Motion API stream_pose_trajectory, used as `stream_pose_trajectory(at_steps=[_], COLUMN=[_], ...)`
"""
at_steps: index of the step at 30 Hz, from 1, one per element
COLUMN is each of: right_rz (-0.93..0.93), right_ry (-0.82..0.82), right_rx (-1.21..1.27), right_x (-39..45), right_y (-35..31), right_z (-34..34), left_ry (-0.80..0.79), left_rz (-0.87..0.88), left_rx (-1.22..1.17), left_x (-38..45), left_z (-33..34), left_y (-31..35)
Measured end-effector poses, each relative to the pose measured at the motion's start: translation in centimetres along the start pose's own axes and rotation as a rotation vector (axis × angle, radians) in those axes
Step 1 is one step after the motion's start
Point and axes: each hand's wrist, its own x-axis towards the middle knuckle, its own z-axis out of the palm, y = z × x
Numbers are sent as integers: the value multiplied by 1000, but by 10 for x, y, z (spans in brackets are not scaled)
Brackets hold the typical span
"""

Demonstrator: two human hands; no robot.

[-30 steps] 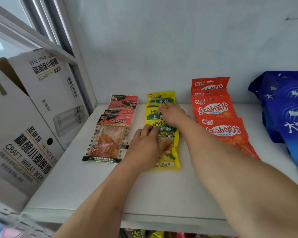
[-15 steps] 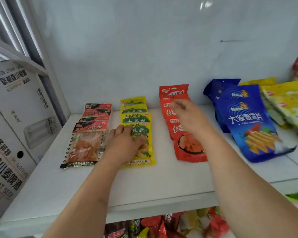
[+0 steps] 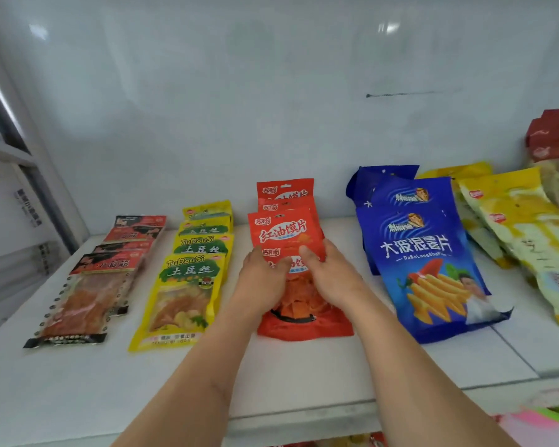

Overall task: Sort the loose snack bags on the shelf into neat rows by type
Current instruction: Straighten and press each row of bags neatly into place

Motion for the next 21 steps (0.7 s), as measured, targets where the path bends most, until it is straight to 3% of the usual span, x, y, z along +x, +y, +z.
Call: stream_pose_trajectory(at_steps=[10,21], right_rz=[108,29], right_ry=[43,-53], right_rx=[89,181], right_x=[45,82], right_y=[-5,8], right_z=[-9,-2], left_ry=[-5,-72], left_rz=[-123,-115], left_rx=[-239,-318], left_x=[29,55], left_z=[-3,5], left_y=[14,8])
